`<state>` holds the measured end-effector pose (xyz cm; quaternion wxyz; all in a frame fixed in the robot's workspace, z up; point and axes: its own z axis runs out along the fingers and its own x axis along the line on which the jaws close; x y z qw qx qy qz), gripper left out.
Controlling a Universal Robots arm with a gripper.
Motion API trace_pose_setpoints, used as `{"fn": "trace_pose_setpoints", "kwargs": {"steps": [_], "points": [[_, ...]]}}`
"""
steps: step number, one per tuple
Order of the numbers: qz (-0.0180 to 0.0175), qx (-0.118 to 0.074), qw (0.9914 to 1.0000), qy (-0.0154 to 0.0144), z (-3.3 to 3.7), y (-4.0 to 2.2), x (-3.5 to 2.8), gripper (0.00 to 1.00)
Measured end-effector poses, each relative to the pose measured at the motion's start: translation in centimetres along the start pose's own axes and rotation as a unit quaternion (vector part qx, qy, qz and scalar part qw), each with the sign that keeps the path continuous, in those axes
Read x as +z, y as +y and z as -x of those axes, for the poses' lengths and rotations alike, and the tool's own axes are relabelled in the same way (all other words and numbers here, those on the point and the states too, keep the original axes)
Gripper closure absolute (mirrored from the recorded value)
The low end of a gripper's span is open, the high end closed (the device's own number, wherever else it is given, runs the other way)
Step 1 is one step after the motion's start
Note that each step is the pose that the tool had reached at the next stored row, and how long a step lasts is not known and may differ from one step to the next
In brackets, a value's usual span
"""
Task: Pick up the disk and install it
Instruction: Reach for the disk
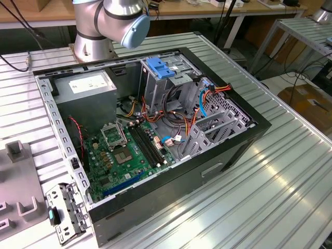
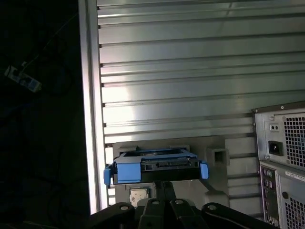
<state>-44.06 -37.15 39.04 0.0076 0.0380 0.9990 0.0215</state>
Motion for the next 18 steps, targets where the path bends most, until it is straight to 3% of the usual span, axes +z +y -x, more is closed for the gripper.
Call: {"fn": "trace_pose_setpoints", "kwargs": {"steps": [5,10,18], "points": [[0.0000,0.000,1.00000,0.0000,-0.02,0.00,0.00,0.89],[0.0000,0.000,1.00000,0.0000,-0.58,0.00,-0.01,0.89],[0.0000,0.000,1.00000,0.0000,-2.38,-0.04,-0.03,0.89]]}}
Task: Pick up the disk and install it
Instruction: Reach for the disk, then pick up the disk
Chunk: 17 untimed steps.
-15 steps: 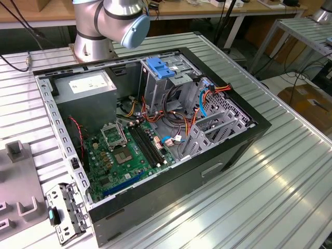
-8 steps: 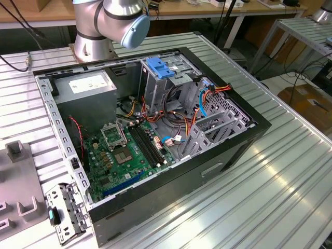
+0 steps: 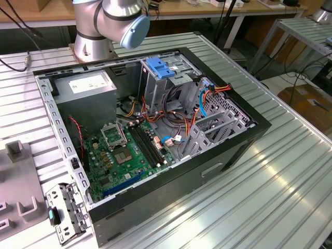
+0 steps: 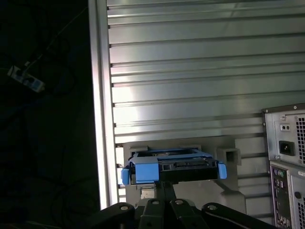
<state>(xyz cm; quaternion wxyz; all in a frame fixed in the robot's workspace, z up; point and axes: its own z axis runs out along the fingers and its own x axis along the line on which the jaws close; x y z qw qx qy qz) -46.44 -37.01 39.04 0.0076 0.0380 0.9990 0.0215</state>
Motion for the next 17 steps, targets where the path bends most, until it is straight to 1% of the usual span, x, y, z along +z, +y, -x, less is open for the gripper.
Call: {"fn": "trace_pose_setpoints", "kwargs": {"steps": [2,4,8,10,17], "points": [[0.0000,0.000,1.00000,0.0000,-0.47,-0.02,-0.01,0.89],[0.0000,0.000,1.00000,0.0002,-0.70,-0.04,-0.01,0.89],[0.0000,0.000,1.00000,0.0003,-0.80,-0.04,-0.02,0.89],[0.0000,0.000,1.00000,0.0003,-1.06,-0.06,-0.02,0.89],[0.0000,0.000,1.00000,0.0002,-1.09,-0.07,-0.02,0.89]]}}
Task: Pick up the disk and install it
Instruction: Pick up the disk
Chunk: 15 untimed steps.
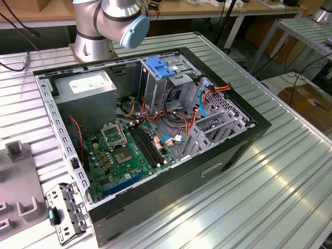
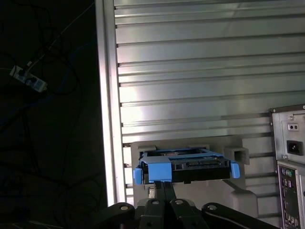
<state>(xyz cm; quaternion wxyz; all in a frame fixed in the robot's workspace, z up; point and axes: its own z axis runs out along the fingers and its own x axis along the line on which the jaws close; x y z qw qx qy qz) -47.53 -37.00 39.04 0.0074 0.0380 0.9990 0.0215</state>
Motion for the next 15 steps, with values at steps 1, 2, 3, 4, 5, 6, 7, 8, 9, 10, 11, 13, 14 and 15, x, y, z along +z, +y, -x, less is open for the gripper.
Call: {"fn": "trace_pose_setpoints", "kwargs": {"steps": [1,2,3,4,5,6,7,8,9,10,11,13,14,15], "points": [[0.0000,0.000,1.00000,0.0000,0.00,0.00,0.00,0.89],[0.0000,0.000,1.00000,0.0000,-0.01,0.00,0.00,0.89],[0.0000,0.000,1.00000,0.0000,-0.01,0.00,0.00,0.89],[0.0000,-0.001,1.00000,0.0000,-0.01,0.00,0.00,0.89],[0.0001,-0.002,1.00000,0.0001,-0.01,0.00,0.00,0.89],[0.0001,-0.009,0.99996,0.0004,-0.02,0.00,0.00,0.89],[0.0002,-0.016,0.99988,0.0007,-0.02,0.00,0.00,0.89],[0.0004,-0.025,0.99968,0.0011,-0.02,0.00,0.00,0.89],[0.0005,-0.034,0.99941,0.0015,-0.01,0.00,0.00,0.89],[0.0006,-0.048,0.99882,0.0021,-0.02,0.00,0.00,0.89],[0.0007,-0.057,0.99838,0.0025,-0.01,0.00,0.00,0.89],[0.0010,-0.074,0.99725,0.0033,-0.01,0.00,0.00,0.89],[0.0011,-0.083,0.99656,0.0036,-0.01,0.00,0.00,0.89],[0.0012,-0.093,0.99563,0.0041,-0.01,0.00,0.00,0.89]]}}
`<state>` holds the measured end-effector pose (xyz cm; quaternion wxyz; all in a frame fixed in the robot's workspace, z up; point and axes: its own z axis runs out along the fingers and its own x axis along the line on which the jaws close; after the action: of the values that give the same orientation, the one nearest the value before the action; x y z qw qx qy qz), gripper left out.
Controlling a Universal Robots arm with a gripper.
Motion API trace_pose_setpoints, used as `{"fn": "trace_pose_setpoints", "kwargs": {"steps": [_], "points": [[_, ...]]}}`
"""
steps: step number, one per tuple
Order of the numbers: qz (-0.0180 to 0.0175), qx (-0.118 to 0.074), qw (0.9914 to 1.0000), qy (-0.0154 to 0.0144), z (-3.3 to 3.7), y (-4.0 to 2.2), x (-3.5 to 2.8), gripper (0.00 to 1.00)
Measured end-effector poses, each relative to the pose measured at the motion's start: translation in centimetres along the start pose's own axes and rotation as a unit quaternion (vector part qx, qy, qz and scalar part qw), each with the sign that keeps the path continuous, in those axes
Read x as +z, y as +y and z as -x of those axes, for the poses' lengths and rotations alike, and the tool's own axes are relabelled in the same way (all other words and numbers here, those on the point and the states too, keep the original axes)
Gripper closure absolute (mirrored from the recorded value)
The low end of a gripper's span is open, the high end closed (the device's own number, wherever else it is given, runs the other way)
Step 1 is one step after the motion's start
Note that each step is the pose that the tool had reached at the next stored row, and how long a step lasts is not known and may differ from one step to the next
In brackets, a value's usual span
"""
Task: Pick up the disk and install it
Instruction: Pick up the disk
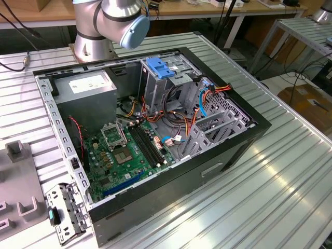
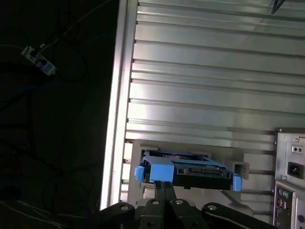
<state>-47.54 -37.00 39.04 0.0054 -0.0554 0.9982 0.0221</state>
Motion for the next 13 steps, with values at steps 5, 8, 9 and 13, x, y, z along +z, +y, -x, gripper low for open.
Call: {"fn": "trace_pose_setpoints", "kwargs": {"steps": [5,8,9,13], "points": [[0.0007,-0.052,0.99864,0.0023,0.00,0.00,0.00,0.89],[0.0010,-0.078,0.99697,0.0034,0.00,0.00,0.00,0.89],[0.0013,-0.095,0.99542,0.0042,0.00,0.00,0.00,0.89],[0.0018,-0.141,0.98993,0.0062,0.00,0.00,0.00,0.89]]}}
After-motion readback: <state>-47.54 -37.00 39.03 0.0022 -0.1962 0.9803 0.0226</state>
